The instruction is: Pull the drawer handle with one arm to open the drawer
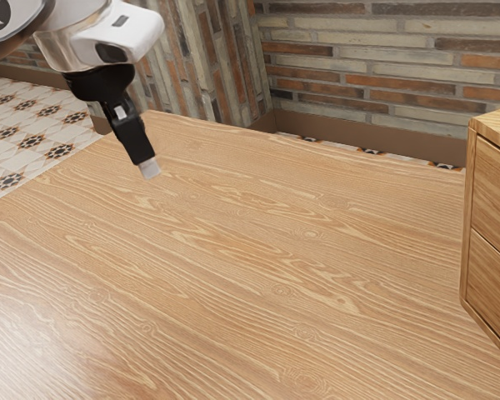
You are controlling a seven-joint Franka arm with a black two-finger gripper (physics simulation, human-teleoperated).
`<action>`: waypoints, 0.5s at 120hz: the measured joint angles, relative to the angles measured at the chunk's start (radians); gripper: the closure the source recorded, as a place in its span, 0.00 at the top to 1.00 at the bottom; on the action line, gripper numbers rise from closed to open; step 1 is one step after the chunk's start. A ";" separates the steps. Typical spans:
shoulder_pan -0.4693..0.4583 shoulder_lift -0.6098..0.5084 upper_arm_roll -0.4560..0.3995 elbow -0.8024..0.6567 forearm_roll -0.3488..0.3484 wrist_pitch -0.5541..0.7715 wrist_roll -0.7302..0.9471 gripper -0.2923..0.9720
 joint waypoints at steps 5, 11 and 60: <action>0.002 -0.001 0.001 0.000 -0.003 -0.002 0.022 0.77; 0.004 -0.001 0.001 0.000 -0.006 -0.004 0.046 0.77; -0.060 -0.046 -0.073 0.055 -0.052 0.035 0.331 0.77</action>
